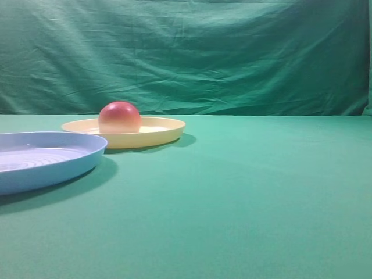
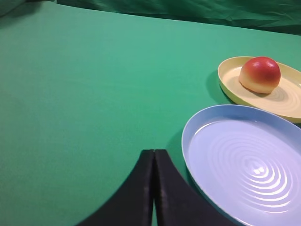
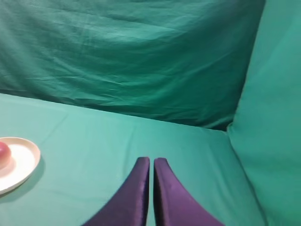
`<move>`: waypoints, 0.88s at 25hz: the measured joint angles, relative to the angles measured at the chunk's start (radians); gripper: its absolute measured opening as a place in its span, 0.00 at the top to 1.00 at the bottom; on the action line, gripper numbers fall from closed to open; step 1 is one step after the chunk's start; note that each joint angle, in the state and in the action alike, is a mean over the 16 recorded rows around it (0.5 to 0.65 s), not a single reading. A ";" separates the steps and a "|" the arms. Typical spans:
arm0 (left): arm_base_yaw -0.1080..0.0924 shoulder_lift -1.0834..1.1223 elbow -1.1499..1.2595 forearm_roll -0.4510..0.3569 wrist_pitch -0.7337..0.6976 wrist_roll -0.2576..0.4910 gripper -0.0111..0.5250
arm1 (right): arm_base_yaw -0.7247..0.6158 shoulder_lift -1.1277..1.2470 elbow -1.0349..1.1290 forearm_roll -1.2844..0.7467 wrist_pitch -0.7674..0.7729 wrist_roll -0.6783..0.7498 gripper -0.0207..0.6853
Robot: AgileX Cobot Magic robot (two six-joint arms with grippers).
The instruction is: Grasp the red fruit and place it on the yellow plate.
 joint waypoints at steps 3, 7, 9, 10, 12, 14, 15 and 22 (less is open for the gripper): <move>0.000 0.000 0.000 0.000 0.000 0.000 0.98 | -0.019 -0.056 0.111 0.000 -0.061 -0.001 0.97; 0.000 0.000 0.000 0.000 0.000 0.000 0.98 | -0.035 -0.108 0.230 0.000 -0.117 0.000 0.97; 0.000 0.000 0.000 0.000 0.000 0.000 0.98 | -0.040 -0.124 0.272 0.000 -0.130 0.000 0.97; 0.000 0.000 0.000 0.000 0.000 0.000 0.98 | -0.042 -0.129 0.290 0.001 -0.133 0.000 0.97; 0.000 0.000 0.000 0.000 0.000 0.000 0.98 | -0.045 -0.136 0.318 0.001 -0.131 0.001 0.97; 0.000 0.000 0.000 0.000 0.000 0.000 0.98 | -0.046 -0.138 0.337 0.001 -0.121 0.001 0.97; 0.000 0.000 0.000 0.000 0.000 0.000 0.98 | -0.047 -0.138 0.344 0.001 -0.114 0.002 0.97; 0.000 0.000 0.000 0.000 0.000 0.000 0.98 | -0.047 -0.138 0.355 0.001 -0.043 0.006 0.97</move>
